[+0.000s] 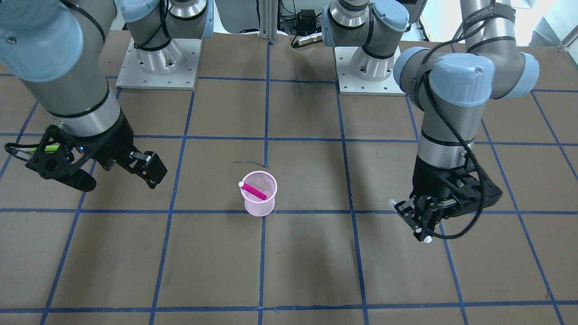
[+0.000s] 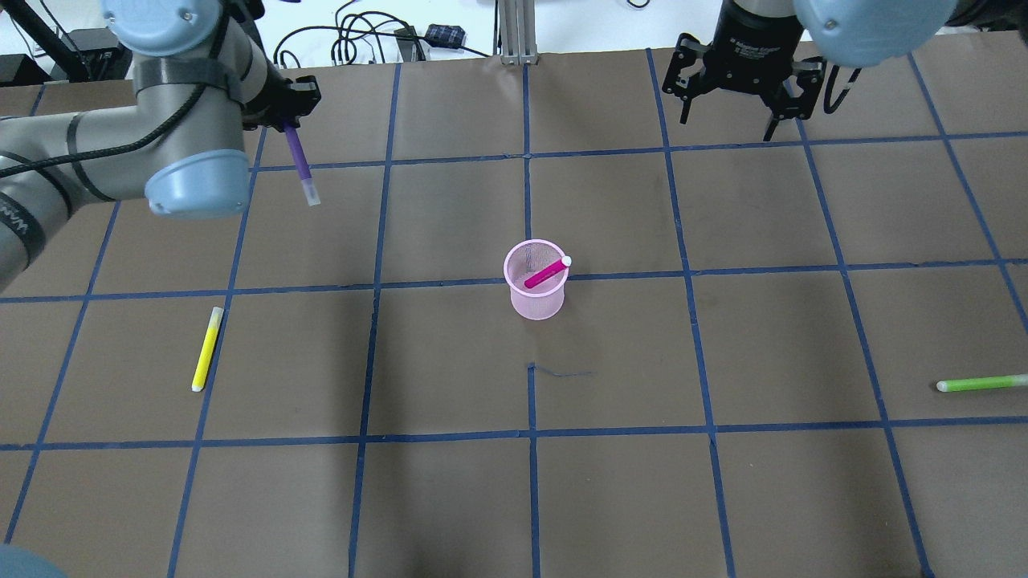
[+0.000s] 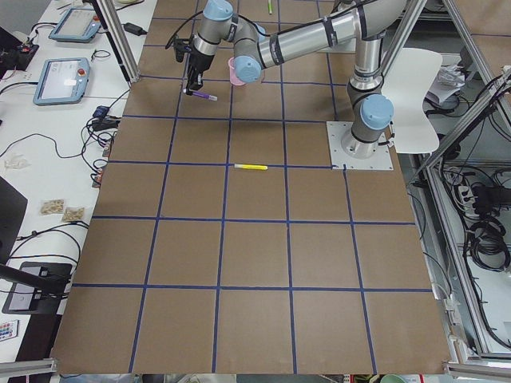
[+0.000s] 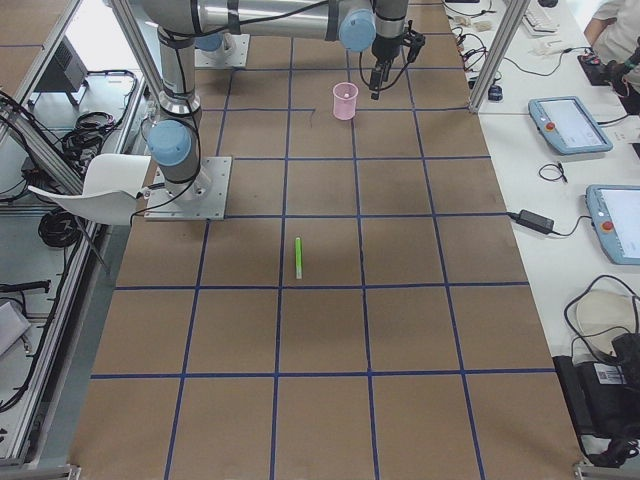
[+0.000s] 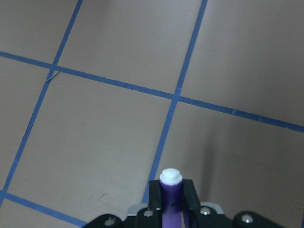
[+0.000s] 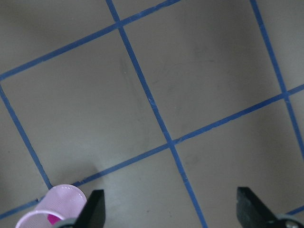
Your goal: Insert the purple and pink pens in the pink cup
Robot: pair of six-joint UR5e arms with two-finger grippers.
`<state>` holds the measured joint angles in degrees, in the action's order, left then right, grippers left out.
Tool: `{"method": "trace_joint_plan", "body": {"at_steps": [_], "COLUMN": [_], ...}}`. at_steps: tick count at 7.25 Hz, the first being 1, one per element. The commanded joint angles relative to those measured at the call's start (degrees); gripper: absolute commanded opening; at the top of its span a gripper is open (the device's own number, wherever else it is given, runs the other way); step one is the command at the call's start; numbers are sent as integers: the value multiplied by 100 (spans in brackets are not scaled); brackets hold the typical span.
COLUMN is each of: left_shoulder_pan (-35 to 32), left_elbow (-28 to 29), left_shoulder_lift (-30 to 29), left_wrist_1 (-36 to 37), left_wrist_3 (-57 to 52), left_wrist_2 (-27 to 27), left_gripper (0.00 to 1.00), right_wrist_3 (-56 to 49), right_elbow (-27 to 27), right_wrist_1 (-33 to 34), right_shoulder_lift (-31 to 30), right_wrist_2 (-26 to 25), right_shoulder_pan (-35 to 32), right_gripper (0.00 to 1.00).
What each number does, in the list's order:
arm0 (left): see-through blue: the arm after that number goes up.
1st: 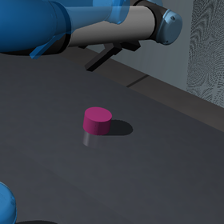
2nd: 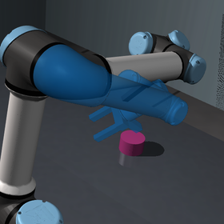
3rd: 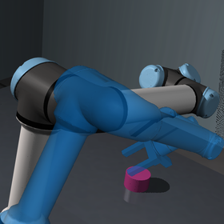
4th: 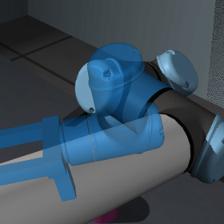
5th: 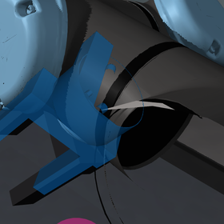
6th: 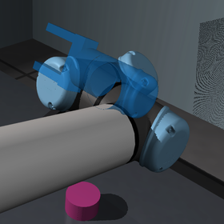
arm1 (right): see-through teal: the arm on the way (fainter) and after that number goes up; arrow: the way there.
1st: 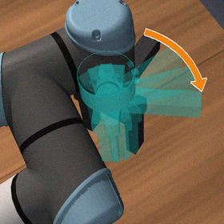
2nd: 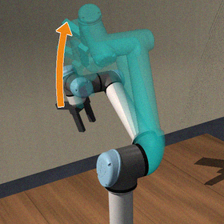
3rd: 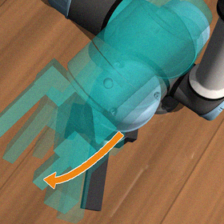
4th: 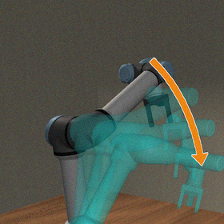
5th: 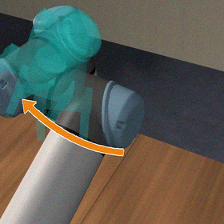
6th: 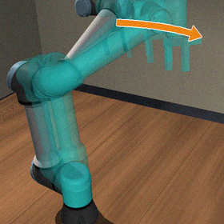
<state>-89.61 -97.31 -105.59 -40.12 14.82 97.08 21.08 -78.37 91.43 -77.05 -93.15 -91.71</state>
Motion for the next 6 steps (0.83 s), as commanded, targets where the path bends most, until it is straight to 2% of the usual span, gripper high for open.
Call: {"method": "trace_joint_plan", "body": {"at_steps": [1, 3, 6], "left_shoulder_pan": [-948, -1627, -2138], "left_elbow": [-25, -69, -192], "left_shoulder_lift": [-128, -145, -198], "left_wrist_1": [372, 610, 750], "left_wrist_3": [1115, 1715, 2315], "left_wrist_2": [311, 923, 1084], "left_gripper": [0, 0, 0], "right_wrist_3": [-455, -788, -1087], "right_elbow": [85, 50, 32], "right_wrist_1": [-1096, -1050, -1075], "right_shoulder_lift": [-624, -600, -609], "right_wrist_2": [-2, -54, -81], "right_shoulder_pan": [39, 39, 57], "right_gripper": [100, 100, 100]}}
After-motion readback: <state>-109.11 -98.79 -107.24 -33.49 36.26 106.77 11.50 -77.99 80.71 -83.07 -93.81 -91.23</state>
